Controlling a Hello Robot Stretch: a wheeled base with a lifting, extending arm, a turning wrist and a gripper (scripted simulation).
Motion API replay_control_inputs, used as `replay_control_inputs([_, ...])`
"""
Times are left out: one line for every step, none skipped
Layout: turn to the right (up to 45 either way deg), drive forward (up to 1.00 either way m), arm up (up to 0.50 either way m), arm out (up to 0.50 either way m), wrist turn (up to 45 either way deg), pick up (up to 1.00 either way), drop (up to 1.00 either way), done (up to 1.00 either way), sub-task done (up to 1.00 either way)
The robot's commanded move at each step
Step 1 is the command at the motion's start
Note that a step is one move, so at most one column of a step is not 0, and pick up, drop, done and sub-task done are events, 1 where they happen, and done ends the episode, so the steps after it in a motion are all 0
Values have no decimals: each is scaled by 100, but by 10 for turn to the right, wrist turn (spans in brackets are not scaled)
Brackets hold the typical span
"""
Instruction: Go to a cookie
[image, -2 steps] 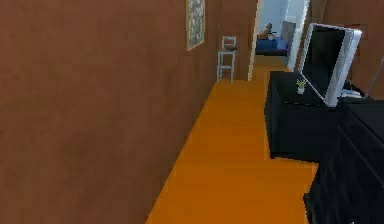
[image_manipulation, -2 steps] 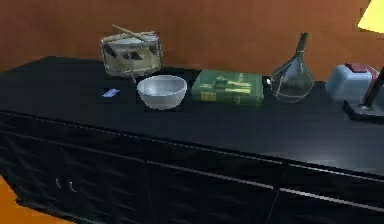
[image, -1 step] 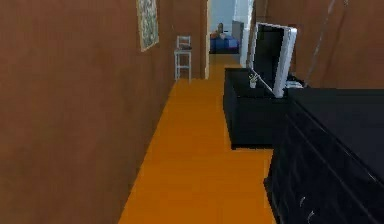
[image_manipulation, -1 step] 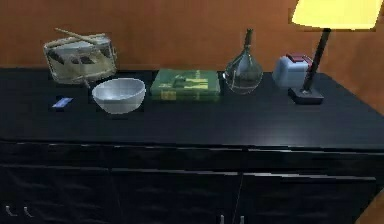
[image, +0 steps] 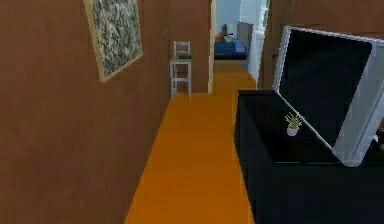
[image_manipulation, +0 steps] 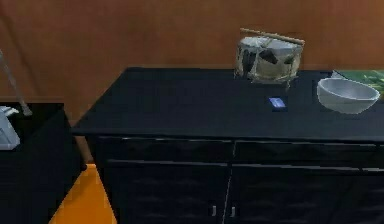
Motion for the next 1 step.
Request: replay_control_inputs([30, 0, 0, 0, 0, 0, 0, 0, 0])
